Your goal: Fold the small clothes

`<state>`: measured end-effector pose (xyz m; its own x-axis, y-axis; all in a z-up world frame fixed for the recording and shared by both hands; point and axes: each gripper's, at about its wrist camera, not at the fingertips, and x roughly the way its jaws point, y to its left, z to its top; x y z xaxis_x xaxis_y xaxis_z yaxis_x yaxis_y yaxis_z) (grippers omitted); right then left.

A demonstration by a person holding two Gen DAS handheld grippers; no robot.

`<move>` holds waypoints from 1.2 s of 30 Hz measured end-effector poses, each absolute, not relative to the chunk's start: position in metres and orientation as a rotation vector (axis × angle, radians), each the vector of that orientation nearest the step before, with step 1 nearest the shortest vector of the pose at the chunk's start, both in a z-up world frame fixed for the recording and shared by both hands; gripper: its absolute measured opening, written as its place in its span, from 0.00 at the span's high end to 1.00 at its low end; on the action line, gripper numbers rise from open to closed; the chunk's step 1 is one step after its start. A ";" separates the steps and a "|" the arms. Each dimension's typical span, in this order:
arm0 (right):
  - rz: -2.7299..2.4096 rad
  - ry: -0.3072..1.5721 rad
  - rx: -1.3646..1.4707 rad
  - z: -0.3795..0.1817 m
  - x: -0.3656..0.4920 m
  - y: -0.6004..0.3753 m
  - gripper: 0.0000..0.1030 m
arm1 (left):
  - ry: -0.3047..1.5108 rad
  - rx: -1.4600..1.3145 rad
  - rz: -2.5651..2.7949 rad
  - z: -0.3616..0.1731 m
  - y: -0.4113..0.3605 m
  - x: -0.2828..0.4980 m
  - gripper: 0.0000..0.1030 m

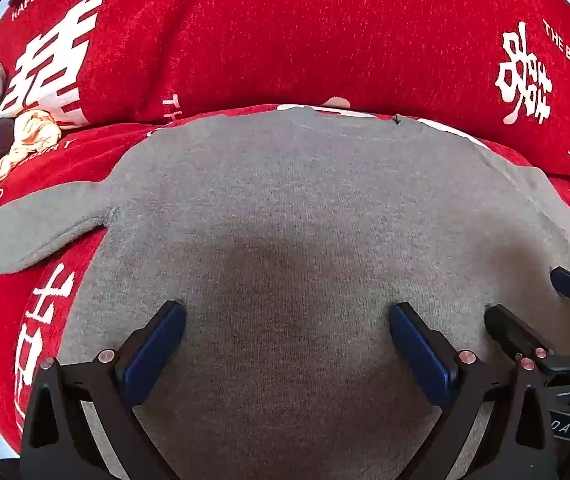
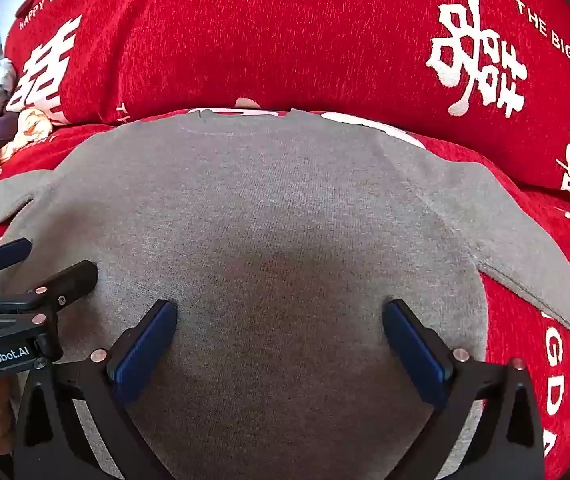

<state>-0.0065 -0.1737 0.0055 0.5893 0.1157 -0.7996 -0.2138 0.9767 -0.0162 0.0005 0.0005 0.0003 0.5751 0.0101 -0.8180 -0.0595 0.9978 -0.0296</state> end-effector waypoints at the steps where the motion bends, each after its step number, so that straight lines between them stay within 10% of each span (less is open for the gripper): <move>1: 0.191 0.922 -0.118 0.006 -0.007 -0.174 0.00 | 0.960 -0.053 0.040 0.000 0.001 0.001 0.01; 36: 0.166 0.996 -0.138 0.003 0.003 -0.169 0.00 | 1.026 -0.055 0.094 0.002 0.000 0.011 0.01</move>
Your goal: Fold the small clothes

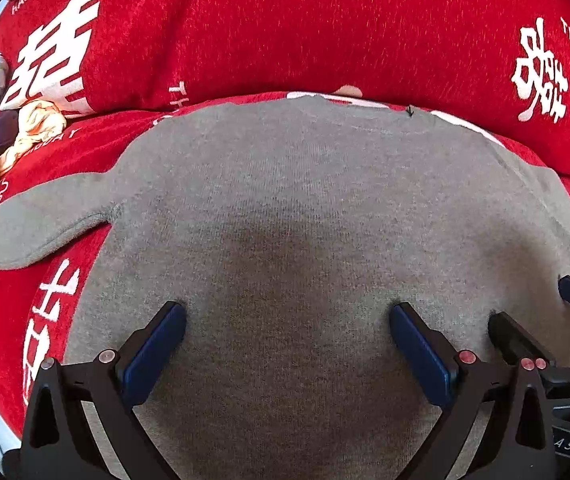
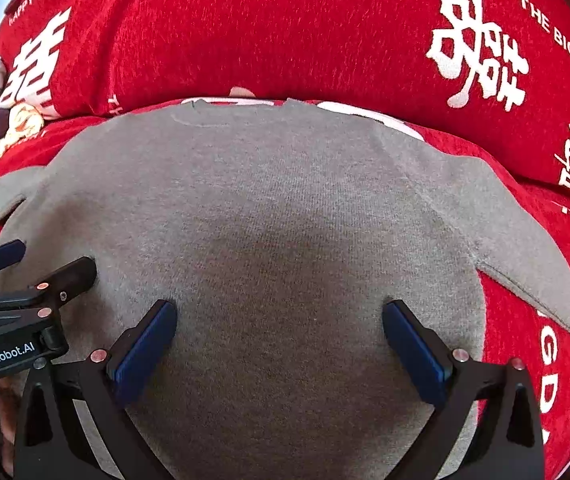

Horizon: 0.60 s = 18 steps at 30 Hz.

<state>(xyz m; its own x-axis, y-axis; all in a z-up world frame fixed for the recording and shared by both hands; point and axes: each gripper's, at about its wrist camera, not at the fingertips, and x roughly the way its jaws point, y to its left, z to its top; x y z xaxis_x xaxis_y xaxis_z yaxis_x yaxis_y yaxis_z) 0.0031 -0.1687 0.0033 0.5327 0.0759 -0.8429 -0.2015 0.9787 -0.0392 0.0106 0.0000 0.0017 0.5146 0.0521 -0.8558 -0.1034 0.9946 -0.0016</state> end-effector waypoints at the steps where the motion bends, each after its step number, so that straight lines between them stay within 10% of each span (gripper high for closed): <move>1: 0.164 1.018 -0.138 0.004 0.005 -0.168 0.00 | 1.038 -0.056 0.094 0.002 0.000 0.012 0.01; 18: 0.121 0.937 -0.048 0.049 0.013 -0.194 0.00 | 1.039 -0.028 0.130 0.038 -0.014 0.020 0.01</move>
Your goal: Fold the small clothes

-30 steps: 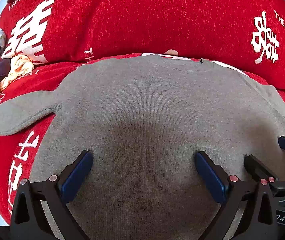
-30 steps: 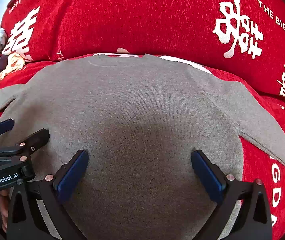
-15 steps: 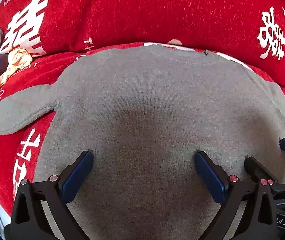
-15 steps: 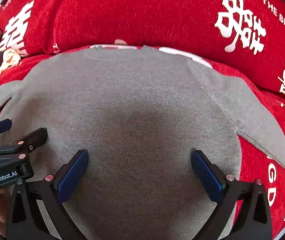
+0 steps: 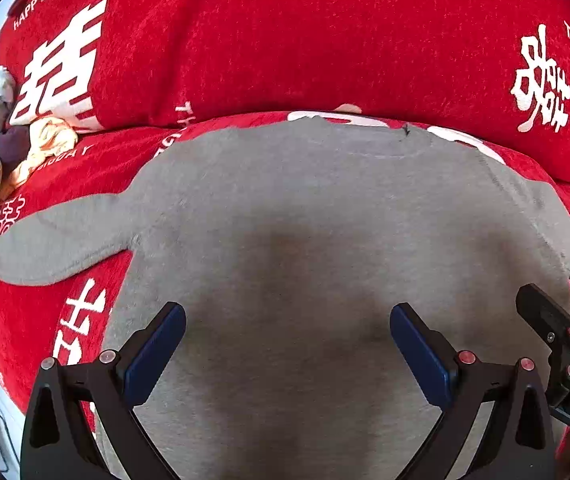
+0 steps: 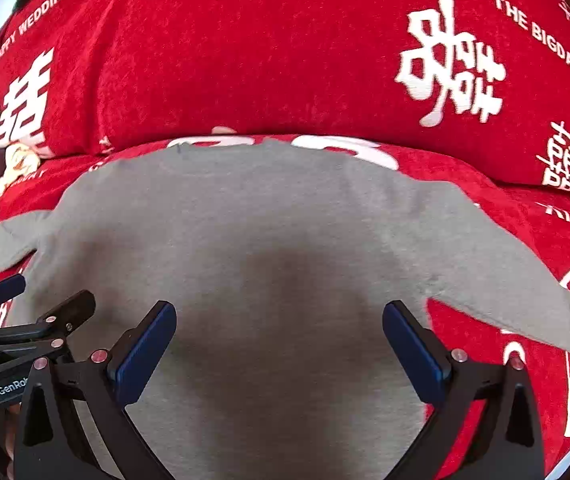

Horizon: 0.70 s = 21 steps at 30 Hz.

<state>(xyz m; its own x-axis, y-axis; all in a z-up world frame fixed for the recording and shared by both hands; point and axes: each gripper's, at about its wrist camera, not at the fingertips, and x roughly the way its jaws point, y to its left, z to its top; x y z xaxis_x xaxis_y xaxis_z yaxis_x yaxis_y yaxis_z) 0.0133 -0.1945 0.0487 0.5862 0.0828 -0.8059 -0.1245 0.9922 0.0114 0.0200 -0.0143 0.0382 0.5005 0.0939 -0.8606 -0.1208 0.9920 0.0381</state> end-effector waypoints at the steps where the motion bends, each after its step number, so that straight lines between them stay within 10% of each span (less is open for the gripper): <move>1: 0.113 0.932 -0.044 0.050 0.014 -0.198 0.00 | 1.044 -0.030 0.126 0.039 -0.018 0.022 0.01; 21: -0.067 0.886 0.082 0.057 0.015 -0.309 0.00 | 1.047 0.095 0.035 0.057 -0.124 0.055 0.01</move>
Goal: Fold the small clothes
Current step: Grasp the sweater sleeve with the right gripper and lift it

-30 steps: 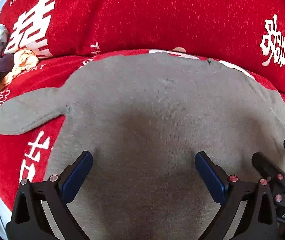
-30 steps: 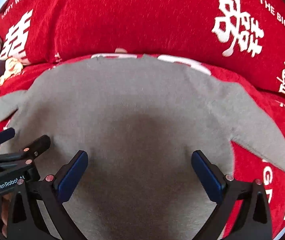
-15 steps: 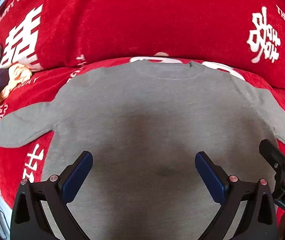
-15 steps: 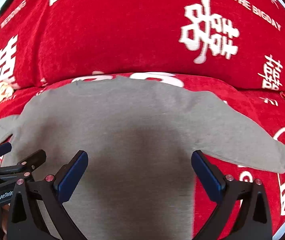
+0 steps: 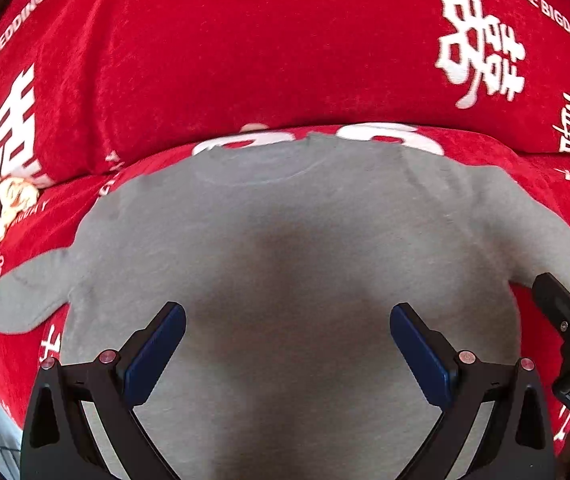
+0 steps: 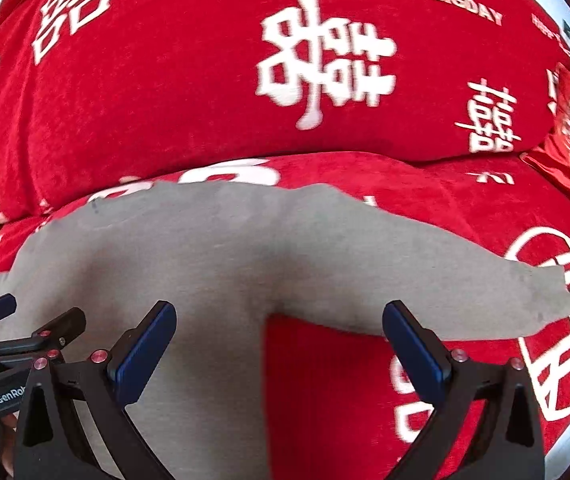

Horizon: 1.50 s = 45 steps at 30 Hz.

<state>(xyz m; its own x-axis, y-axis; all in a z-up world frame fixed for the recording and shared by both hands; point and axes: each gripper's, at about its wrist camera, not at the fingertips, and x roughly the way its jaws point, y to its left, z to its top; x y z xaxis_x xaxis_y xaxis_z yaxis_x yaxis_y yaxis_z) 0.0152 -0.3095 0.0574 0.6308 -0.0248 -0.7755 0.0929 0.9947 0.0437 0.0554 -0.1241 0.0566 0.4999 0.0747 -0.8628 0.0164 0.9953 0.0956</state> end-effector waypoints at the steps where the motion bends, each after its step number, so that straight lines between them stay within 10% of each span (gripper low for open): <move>1: -0.081 0.882 0.087 0.058 0.014 -0.318 0.00 | 1.046 0.101 0.030 0.058 -0.129 0.056 0.01; 32: -0.361 0.883 0.324 0.033 -0.031 -0.535 0.01 | 1.048 0.253 -0.107 0.040 -0.290 0.077 0.01; 38: -0.302 0.907 0.501 0.011 -0.036 -0.574 0.24 | 1.065 0.263 -0.105 0.031 -0.301 0.081 0.01; 45: -0.202 0.853 0.725 -0.018 -0.017 -0.606 0.25 | 1.084 0.257 -0.091 0.022 -0.305 0.088 0.01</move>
<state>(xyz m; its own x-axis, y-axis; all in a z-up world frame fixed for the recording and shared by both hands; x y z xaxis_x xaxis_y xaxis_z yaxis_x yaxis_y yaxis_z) -0.0169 -0.6057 -0.0184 0.6552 0.1160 -0.7465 0.4387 0.7460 0.5010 0.0883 -0.3045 0.0224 0.4673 0.0521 -0.8826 0.1983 0.9666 0.1621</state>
